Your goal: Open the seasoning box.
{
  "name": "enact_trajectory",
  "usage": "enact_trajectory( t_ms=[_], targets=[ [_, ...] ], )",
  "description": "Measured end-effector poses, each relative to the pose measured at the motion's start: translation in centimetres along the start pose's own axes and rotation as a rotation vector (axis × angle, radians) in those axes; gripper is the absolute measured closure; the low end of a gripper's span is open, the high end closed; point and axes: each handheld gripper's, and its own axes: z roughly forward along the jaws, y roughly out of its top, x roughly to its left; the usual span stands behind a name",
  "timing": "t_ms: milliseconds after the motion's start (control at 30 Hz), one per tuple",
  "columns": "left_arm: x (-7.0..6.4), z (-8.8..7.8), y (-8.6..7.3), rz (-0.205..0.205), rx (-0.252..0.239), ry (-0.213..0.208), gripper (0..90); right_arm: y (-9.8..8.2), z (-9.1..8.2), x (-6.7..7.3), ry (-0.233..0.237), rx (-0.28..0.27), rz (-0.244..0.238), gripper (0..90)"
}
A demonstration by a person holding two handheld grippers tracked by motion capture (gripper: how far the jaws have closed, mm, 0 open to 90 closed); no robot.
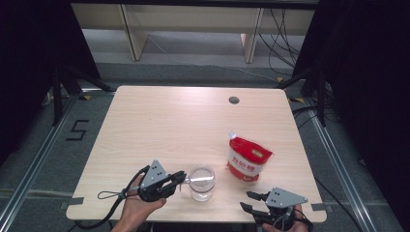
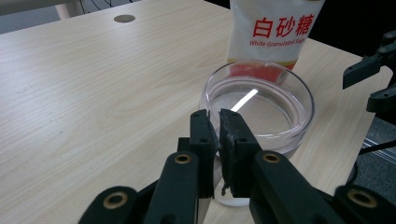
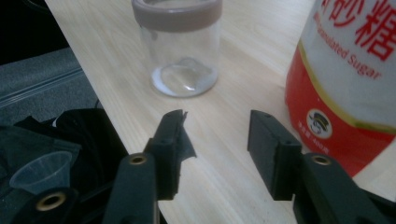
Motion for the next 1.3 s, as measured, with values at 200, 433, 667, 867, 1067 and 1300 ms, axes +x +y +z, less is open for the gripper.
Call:
enact_trajectory(
  t_ms=[200,433,667,867,1067,1300],
  targets=[
    [0.1,0.0,0.0,0.022,-0.001,-0.001,83.2,0.9,0.8,0.0,0.013,-0.048,-0.054,66.3],
    [0.1,-0.1,-0.1,0.026,-0.004,0.004,83.2,2.0,1.9,0.5,0.019,-0.063,-0.082,73.0],
    [-0.1,-0.2,-0.1,0.017,0.000,0.011,83.4,2.9,2.9,0.8,0.038,-0.075,-0.108,78.6],
    [0.0,-0.2,-0.1,0.040,0.002,0.008,83.5,3.3,3.4,0.7,0.030,-0.084,-0.108,82.3],
    [0.0,-0.2,-0.1,0.040,-0.001,0.007,83.5,3.6,3.7,0.8,0.040,-0.085,-0.121,85.4],
    [-0.2,-0.2,-0.3,0.036,-0.001,0.013,83.8,3.8,4.3,0.8,0.052,-0.097,-0.131,86.0]
  ],
)
